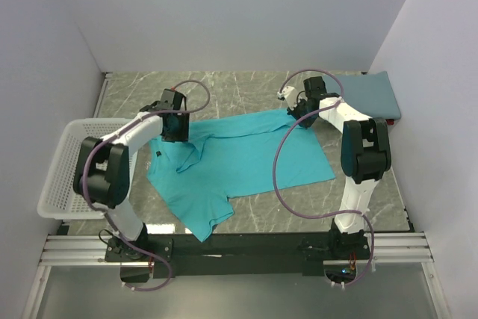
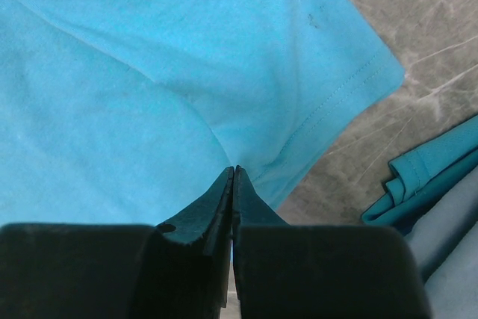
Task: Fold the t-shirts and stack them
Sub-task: Fold the tshirt
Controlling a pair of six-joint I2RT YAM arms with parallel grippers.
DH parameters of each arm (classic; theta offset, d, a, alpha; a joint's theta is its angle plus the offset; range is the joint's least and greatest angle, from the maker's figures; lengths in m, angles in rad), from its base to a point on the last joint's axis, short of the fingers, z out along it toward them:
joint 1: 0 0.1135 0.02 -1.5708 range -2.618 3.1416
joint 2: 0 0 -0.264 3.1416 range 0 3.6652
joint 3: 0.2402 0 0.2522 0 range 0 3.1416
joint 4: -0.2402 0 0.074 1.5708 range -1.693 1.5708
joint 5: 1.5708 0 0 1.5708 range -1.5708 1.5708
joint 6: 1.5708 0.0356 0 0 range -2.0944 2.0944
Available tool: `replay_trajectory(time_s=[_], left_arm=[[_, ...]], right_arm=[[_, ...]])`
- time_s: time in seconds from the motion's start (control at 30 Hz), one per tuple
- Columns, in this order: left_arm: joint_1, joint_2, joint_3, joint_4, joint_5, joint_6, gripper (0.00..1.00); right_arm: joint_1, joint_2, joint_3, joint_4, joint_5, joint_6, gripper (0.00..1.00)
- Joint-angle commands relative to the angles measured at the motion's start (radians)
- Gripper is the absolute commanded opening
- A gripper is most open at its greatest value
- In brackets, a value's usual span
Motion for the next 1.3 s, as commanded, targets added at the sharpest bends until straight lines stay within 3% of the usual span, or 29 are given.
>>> replay_trajectory(time_s=[0.0,0.3,0.43,0.73,1.07,1.27], left_arm=[[0.014,0.059,0.042,-0.018,0.059,0.014,0.48],[0.029,0.151,0.048,-0.026,0.158,0.029,0.40],[0.029,0.147,0.043,-0.029,0.145,0.029,0.23],[0.027,0.089,0.026,-0.030,0.106,0.032,0.09],[0.009,-0.007,-0.015,-0.027,0.091,0.041,0.13],[-0.003,-0.028,-0.038,-0.035,0.134,0.049,0.05]], right_arm=[[-0.014,-0.069,-0.008,0.004,-0.017,0.006,0.06],[-0.019,-0.066,-0.009,0.007,-0.021,0.006,0.06],[-0.021,-0.066,-0.009,0.005,-0.023,0.006,0.06],[-0.022,-0.063,-0.008,0.004,-0.024,0.008,0.06],[-0.022,-0.055,0.000,-0.004,-0.024,0.011,0.06],[-0.024,-0.057,0.000,-0.005,-0.024,0.012,0.06]])
